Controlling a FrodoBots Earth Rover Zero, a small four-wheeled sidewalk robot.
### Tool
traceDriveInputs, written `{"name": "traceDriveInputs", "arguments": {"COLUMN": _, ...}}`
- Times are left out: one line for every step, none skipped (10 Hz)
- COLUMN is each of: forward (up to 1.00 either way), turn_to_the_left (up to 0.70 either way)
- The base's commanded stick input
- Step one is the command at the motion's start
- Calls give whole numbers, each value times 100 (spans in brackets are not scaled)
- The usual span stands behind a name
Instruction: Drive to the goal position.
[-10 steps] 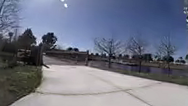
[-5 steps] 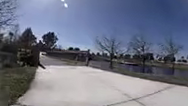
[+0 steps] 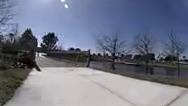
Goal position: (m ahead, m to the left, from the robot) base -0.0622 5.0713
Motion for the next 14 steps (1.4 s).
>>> {"name": "traceDriveInputs", "arguments": {"forward": 85, "turn_to_the_left": 8}}
{"name": "traceDriveInputs", "arguments": {"forward": 85, "turn_to_the_left": 34}}
{"name": "traceDriveInputs", "arguments": {"forward": 85, "turn_to_the_left": 34}}
{"name": "traceDriveInputs", "arguments": {"forward": 85, "turn_to_the_left": 34}}
{"name": "traceDriveInputs", "arguments": {"forward": 85, "turn_to_the_left": 34}}
{"name": "traceDriveInputs", "arguments": {"forward": 85, "turn_to_the_left": 34}}
{"name": "traceDriveInputs", "arguments": {"forward": 85, "turn_to_the_left": 18}}
{"name": "traceDriveInputs", "arguments": {"forward": 85, "turn_to_the_left": 0}}
{"name": "traceDriveInputs", "arguments": {"forward": 85, "turn_to_the_left": 0}}
{"name": "traceDriveInputs", "arguments": {"forward": 85, "turn_to_the_left": 0}}
{"name": "traceDriveInputs", "arguments": {"forward": 85, "turn_to_the_left": 0}}
{"name": "traceDriveInputs", "arguments": {"forward": 85, "turn_to_the_left": 0}}
{"name": "traceDriveInputs", "arguments": {"forward": 85, "turn_to_the_left": 0}}
{"name": "traceDriveInputs", "arguments": {"forward": 85, "turn_to_the_left": 0}}
